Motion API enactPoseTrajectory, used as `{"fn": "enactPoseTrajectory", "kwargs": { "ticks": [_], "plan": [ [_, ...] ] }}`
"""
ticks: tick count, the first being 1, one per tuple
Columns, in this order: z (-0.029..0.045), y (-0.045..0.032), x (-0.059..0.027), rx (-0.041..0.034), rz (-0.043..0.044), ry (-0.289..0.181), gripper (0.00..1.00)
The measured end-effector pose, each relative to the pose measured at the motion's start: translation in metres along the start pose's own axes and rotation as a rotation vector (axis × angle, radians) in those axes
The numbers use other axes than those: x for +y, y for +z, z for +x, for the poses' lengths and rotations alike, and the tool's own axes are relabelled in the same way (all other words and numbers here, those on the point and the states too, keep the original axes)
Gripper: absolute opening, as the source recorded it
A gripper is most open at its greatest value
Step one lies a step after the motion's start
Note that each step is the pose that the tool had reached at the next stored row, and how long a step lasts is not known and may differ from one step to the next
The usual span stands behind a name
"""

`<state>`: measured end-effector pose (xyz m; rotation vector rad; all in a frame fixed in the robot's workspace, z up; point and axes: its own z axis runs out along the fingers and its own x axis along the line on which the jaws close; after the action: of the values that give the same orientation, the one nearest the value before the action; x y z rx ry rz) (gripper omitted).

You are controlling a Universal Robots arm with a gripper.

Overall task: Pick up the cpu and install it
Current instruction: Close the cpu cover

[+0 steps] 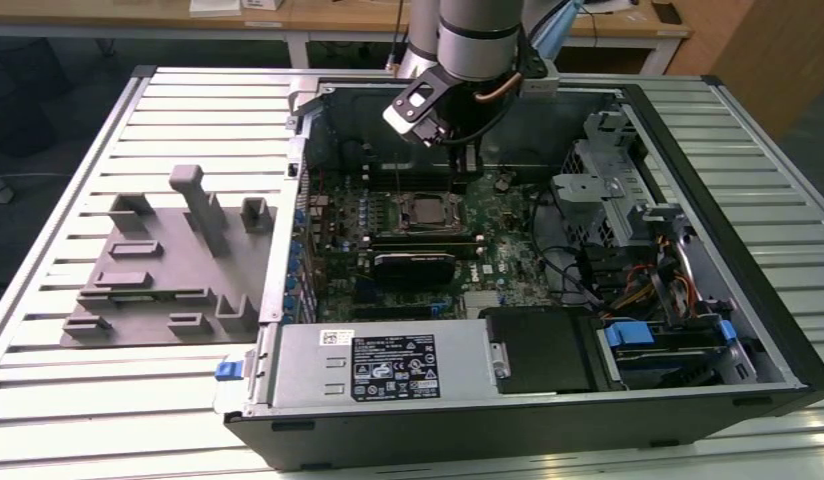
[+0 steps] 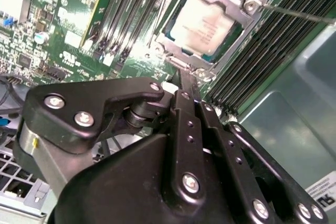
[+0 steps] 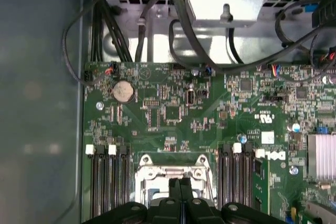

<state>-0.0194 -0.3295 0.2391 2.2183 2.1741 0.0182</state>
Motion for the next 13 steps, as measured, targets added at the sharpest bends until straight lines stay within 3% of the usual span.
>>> {"fn": "enactPoseTrajectory", "kwargs": {
  "ticks": [13],
  "plan": [
    [-0.0006,-0.0003,-0.0302,-0.0002,-0.0002,0.000,0.11]
  ]
}}
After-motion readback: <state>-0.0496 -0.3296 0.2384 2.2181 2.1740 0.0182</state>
